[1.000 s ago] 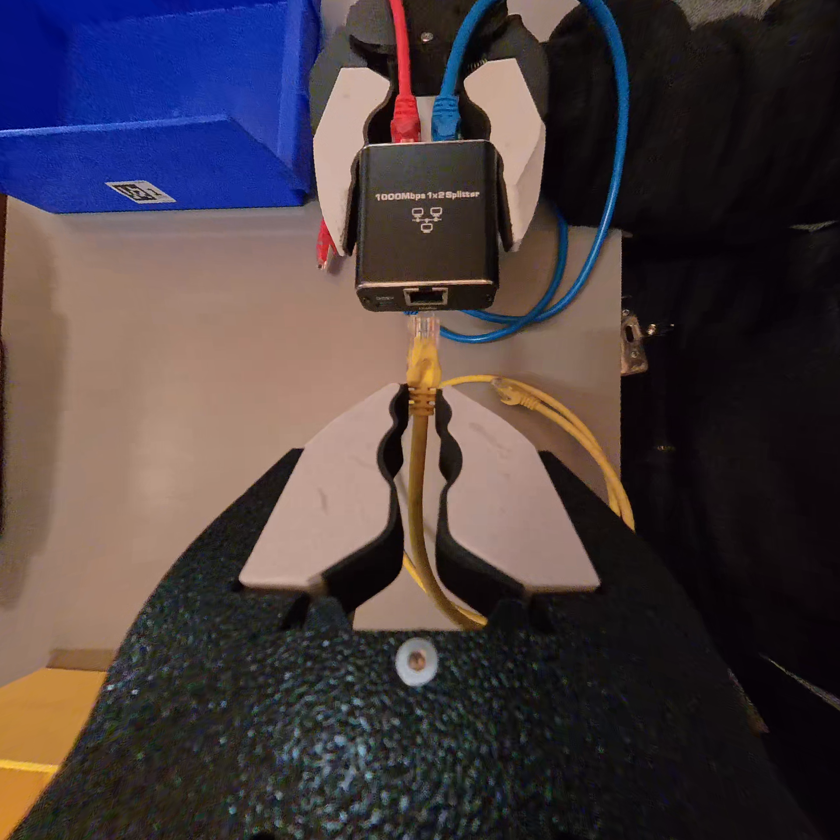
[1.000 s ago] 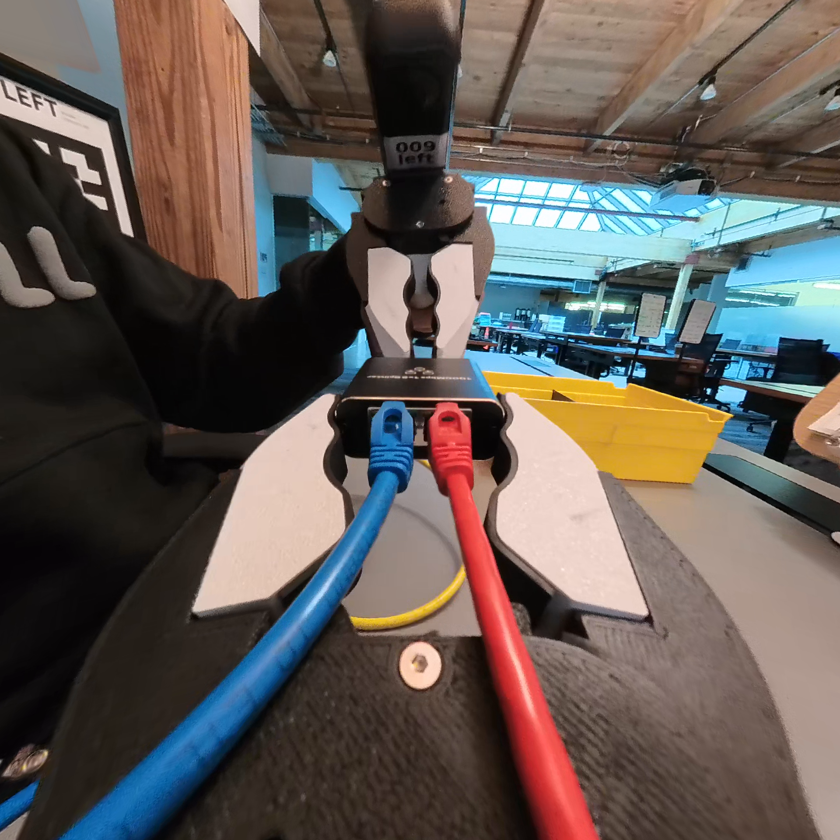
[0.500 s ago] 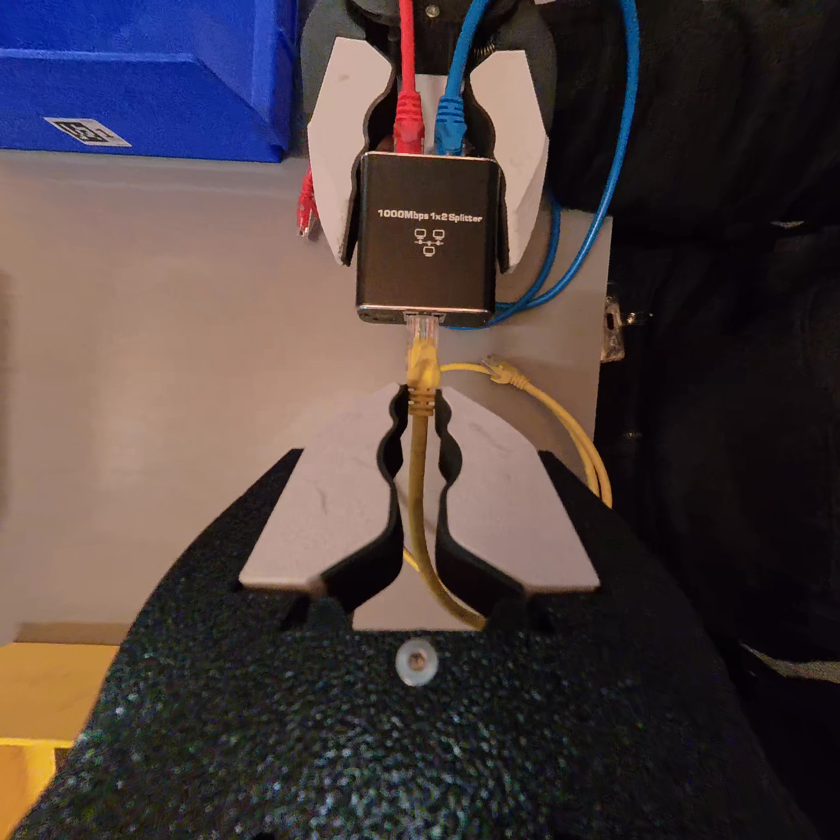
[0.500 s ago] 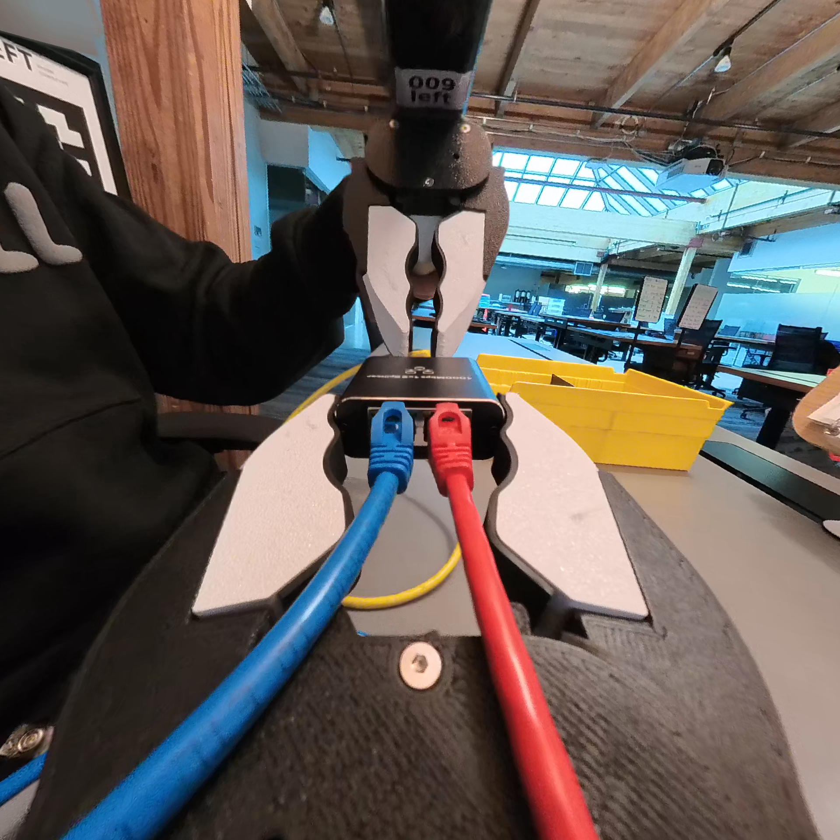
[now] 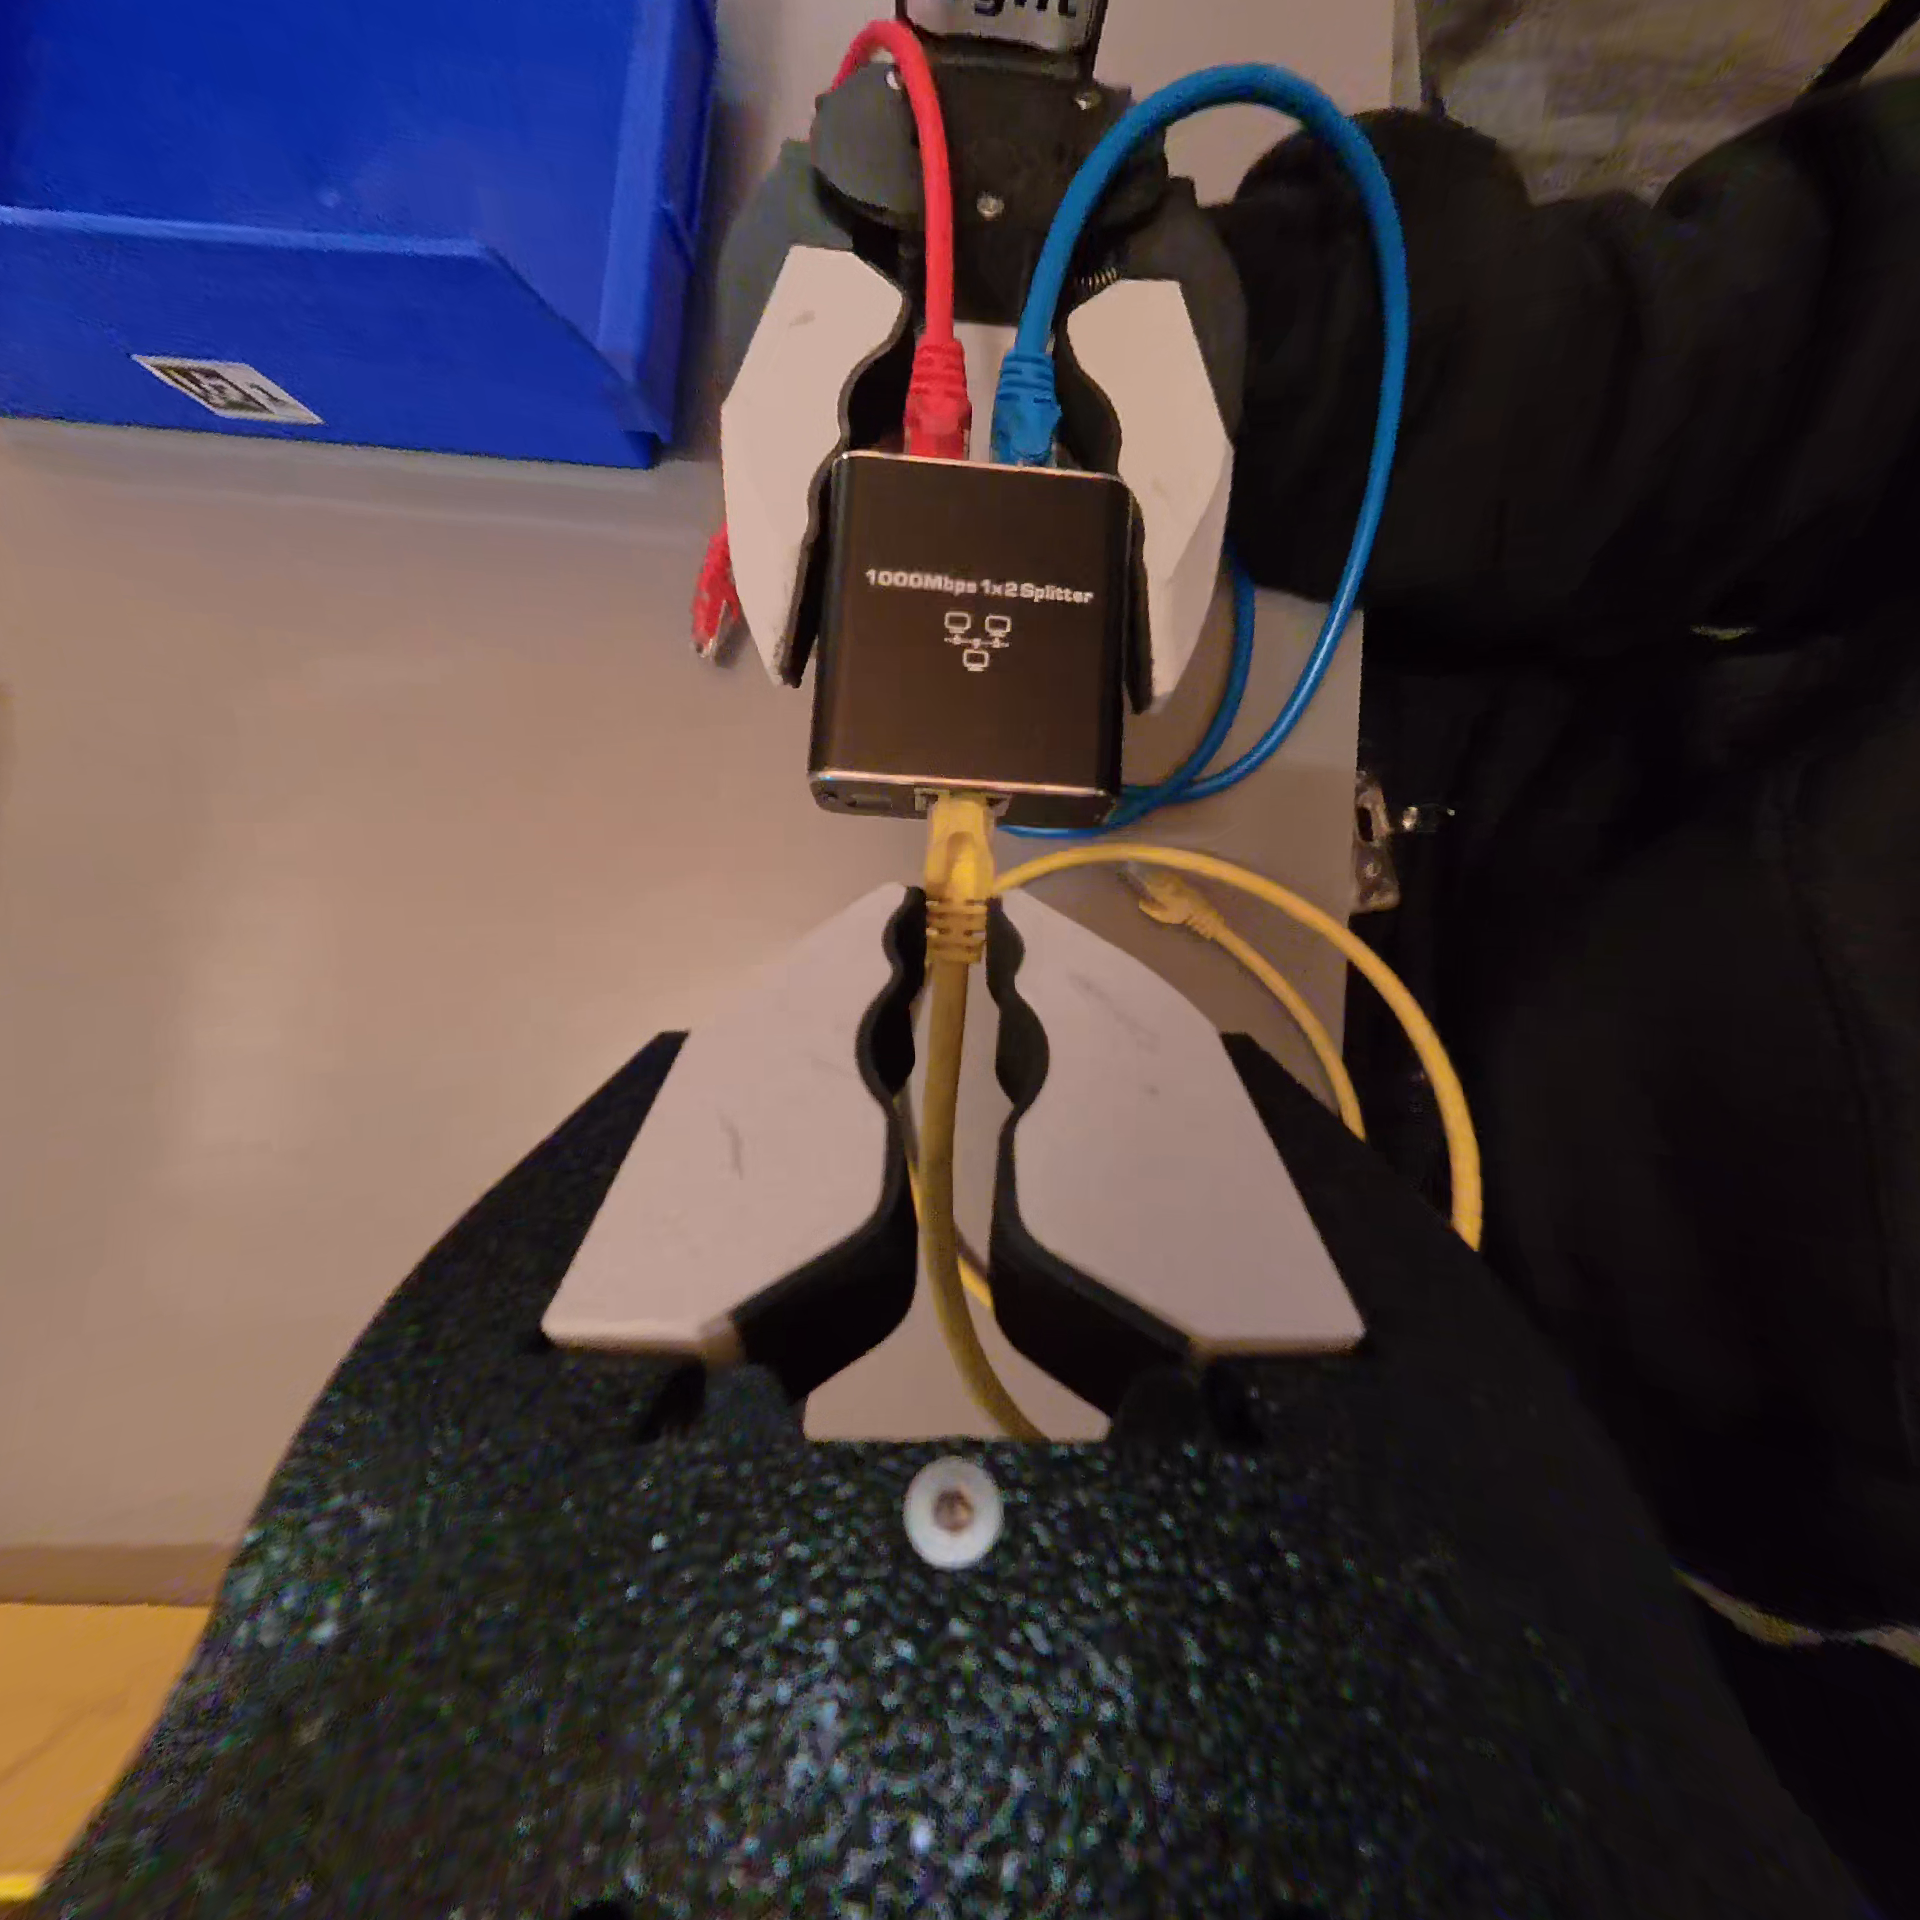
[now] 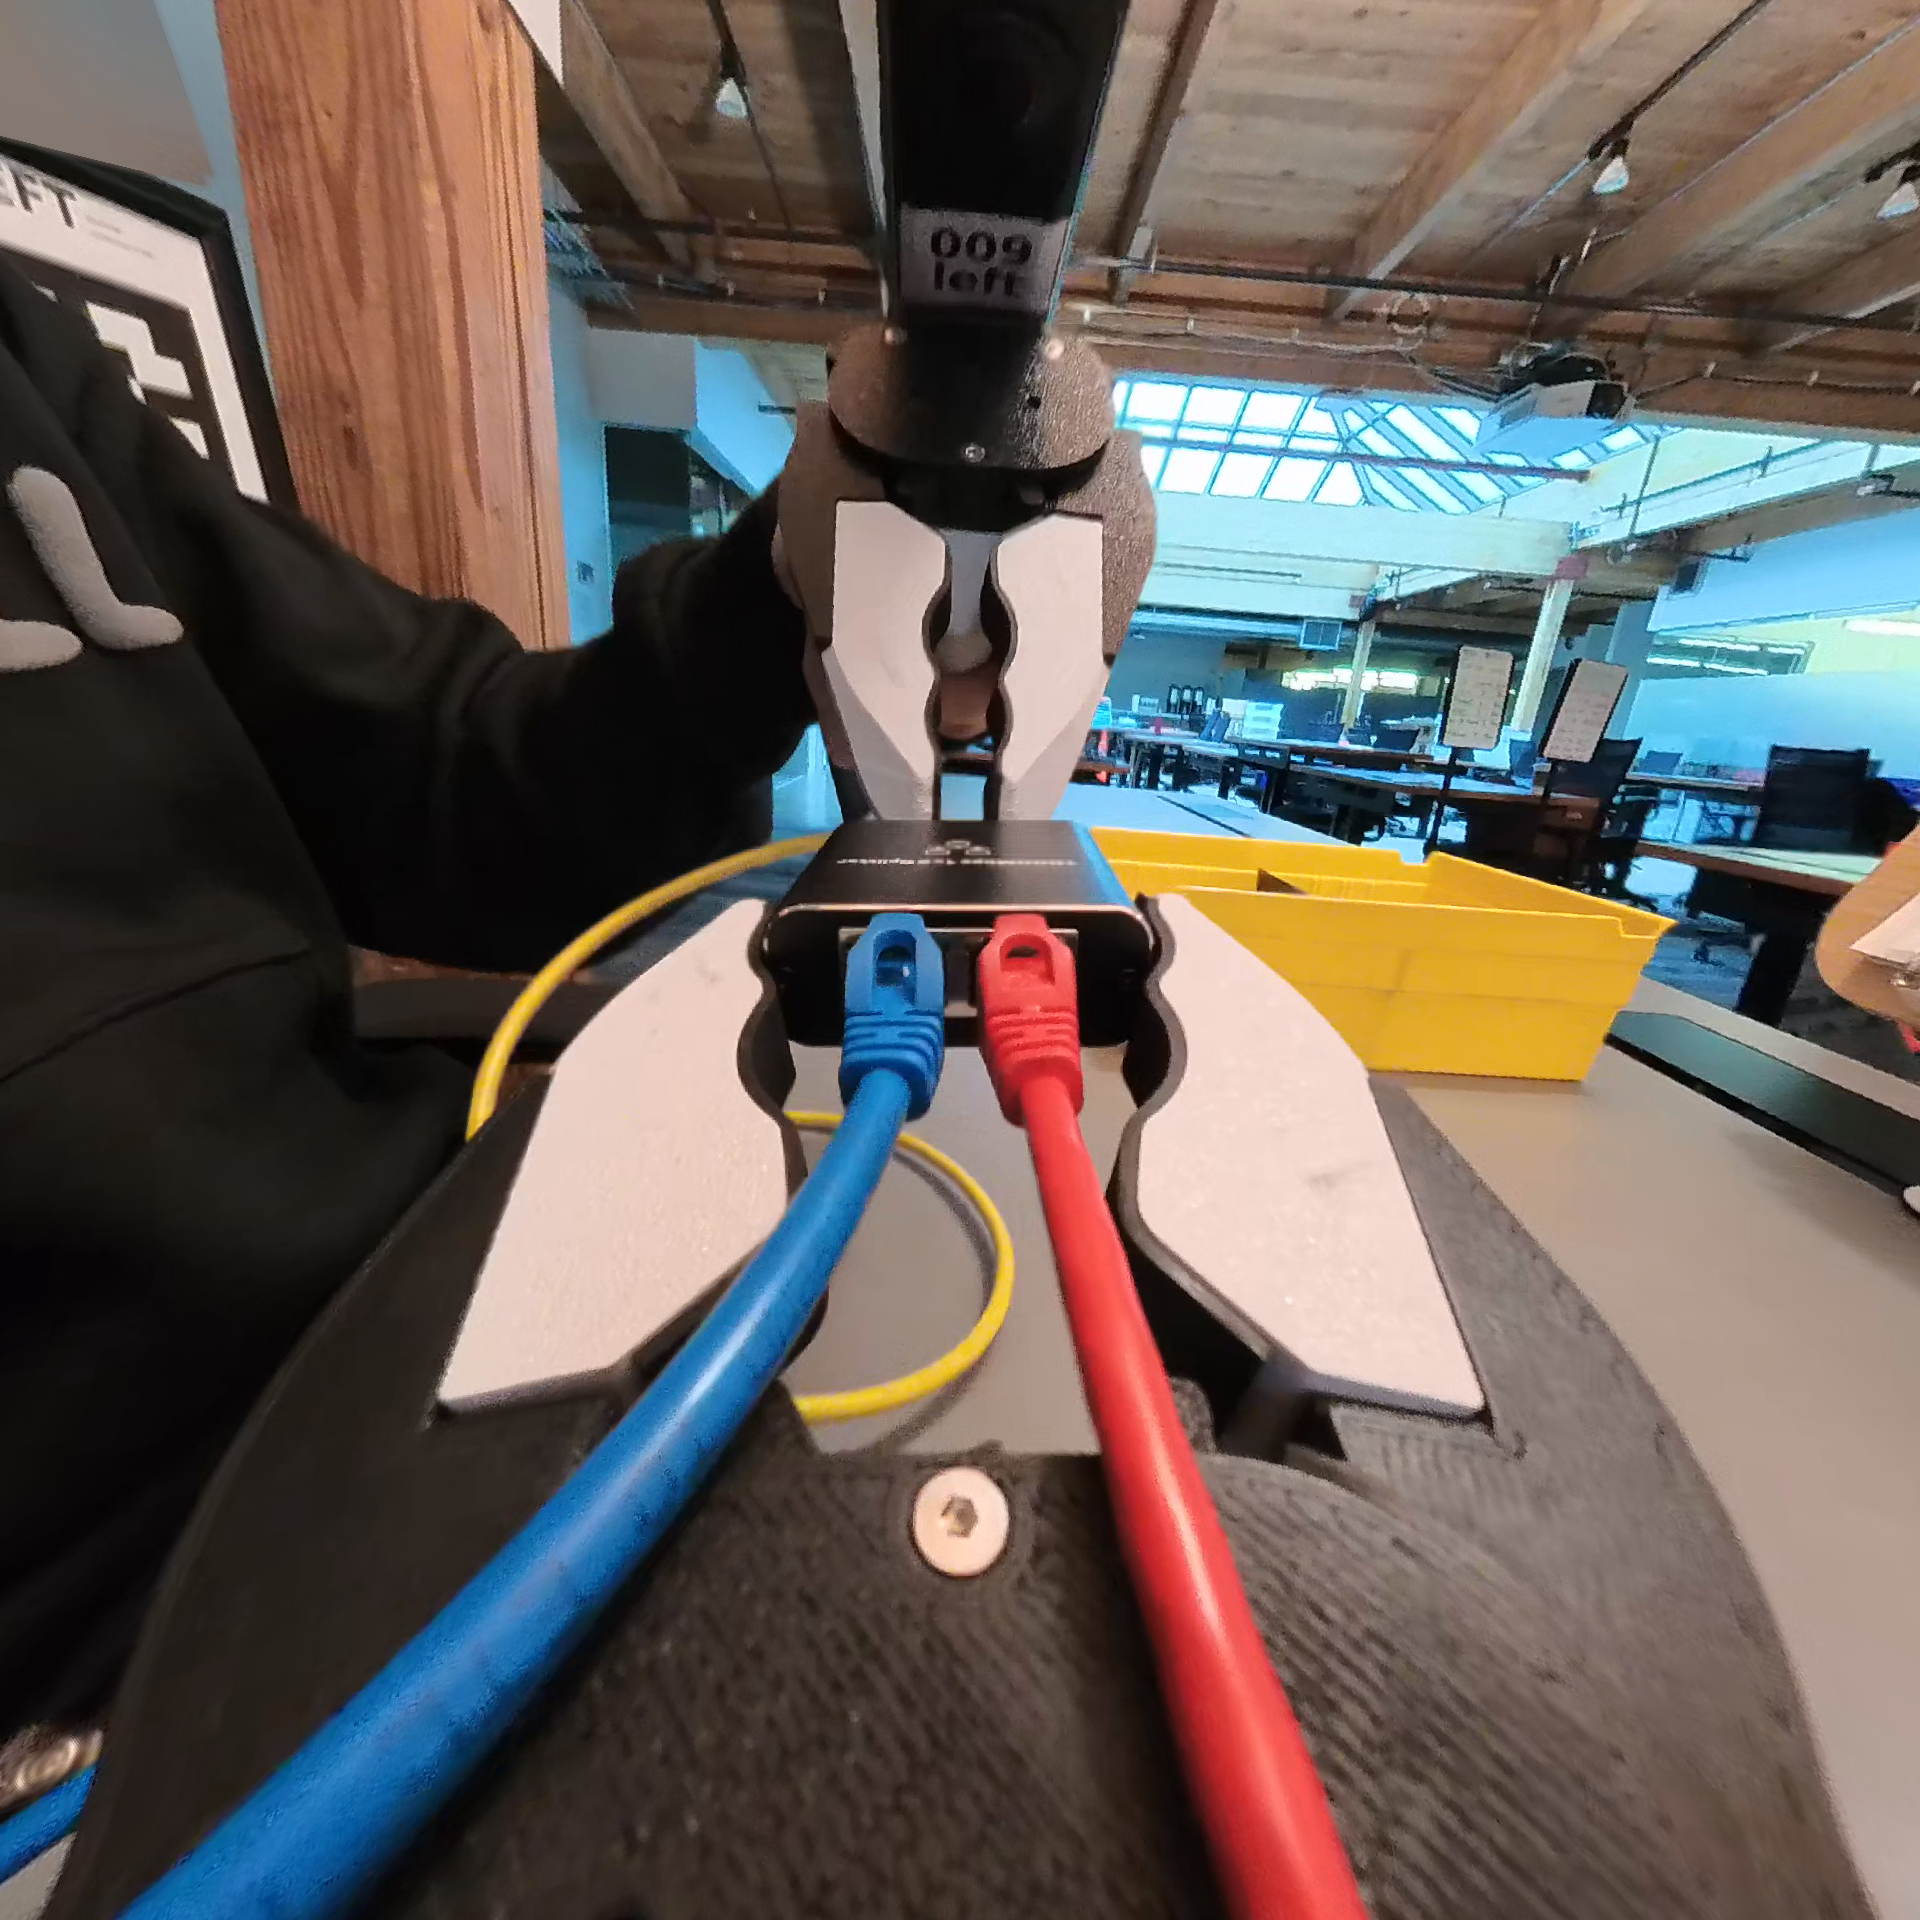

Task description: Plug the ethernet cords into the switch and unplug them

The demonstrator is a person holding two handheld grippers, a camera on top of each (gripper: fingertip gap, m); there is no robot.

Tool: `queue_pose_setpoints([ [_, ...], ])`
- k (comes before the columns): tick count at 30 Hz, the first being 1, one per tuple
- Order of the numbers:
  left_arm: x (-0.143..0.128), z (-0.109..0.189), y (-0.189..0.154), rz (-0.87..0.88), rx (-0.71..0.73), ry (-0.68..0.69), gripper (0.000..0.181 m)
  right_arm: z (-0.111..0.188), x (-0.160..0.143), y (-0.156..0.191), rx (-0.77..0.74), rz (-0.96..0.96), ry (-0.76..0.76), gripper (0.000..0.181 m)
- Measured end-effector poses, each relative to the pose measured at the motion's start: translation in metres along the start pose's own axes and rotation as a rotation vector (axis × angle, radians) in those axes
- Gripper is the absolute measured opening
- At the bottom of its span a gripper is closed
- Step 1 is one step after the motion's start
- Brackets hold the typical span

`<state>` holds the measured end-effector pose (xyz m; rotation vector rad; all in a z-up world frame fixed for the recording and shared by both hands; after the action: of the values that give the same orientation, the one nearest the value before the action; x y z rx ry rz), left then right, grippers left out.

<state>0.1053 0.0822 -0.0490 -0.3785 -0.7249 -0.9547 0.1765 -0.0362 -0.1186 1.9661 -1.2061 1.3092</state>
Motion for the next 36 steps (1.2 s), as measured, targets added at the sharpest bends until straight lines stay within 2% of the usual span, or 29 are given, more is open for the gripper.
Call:
queue_pose_setpoints([
  [1, 0.002, 0.001, 0.0, 0.01, 0.001, -0.035, 0.01, 0.001, 0.002, 0.0, -0.002, -0.01, -0.018, 0.064],
  [6, 0.001, 0.004, 0.002, 0.016, 0.011, -0.132, 0.01, 0.002, 0.004, -0.001, -0.02, 0.001, -0.038, 0.064],
  [9, -0.003, 0.006, -0.001, -0.045, 0.036, -0.22, 0.011, 0.002, 0.008, 0.0, -0.007, 0.041, -0.027, 0.064],
  [11, -0.003, 0.018, 0.0, -0.047, 0.103, -0.333, 0.012, -0.001, 0.013, -0.001, -0.034, 0.068, -0.047, 0.064],
  [14, -0.008, 0.056, 0.007, -0.02, 0.266, -0.612, 0.029, 0.002, 0.025, -0.005, -0.117, 0.124, -0.029, 0.064],
  [16, -0.029, 0.078, 0.015, 0.039, 0.393, -0.752, 0.036, 0.006, 0.043, -0.005, -0.177, 0.168, -0.015, 0.064],
  [17, -0.045, 0.083, 0.02, 0.071, 0.442, -0.779, 0.041, 0.008, 0.054, -0.006, -0.235, 0.202, -0.008, 0.064],
  [22, -0.129, 0.068, 0.032, 0.222, 0.527, -0.678, 0.049, 0.004, 0.112, -0.01, -0.394, 0.322, 0.026, 0.064],
  [25, -0.157, 0.053, 0.036, 0.299, 0.515, -0.668, 0.049, -0.007, 0.158, -0.032, -0.467, 0.409, 0.092, 0.064],
  [28, -0.17, 0.041, 0.038, 0.342, 0.478, -0.675, 0.05, -0.017, 0.217, -0.055, -0.546, 0.537, 0.172, 0.064],
  [32, -0.177, 0.031, 0.041, 0.338, 0.447, -0.584, 0.051, -0.019, 0.29, -0.094, -0.733, 0.749, 0.306, 0.064],
  [36, -0.178, 0.021, 0.042, 0.344, 0.393, -0.587, 0.051, -0.004, 0.334, -0.132, -0.893, 0.844, 0.399, 0.064],
])
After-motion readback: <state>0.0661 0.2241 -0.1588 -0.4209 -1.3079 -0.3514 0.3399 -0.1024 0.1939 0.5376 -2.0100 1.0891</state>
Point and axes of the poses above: each gripper's, where its closed fingertips meet, z back along the fingers, x out of its top, y = z × x across the jaws, the point moved 7 cm from there along z, back along the fingers, and after that the axes turned 9 degrees about -y, right-handed, at the moved point
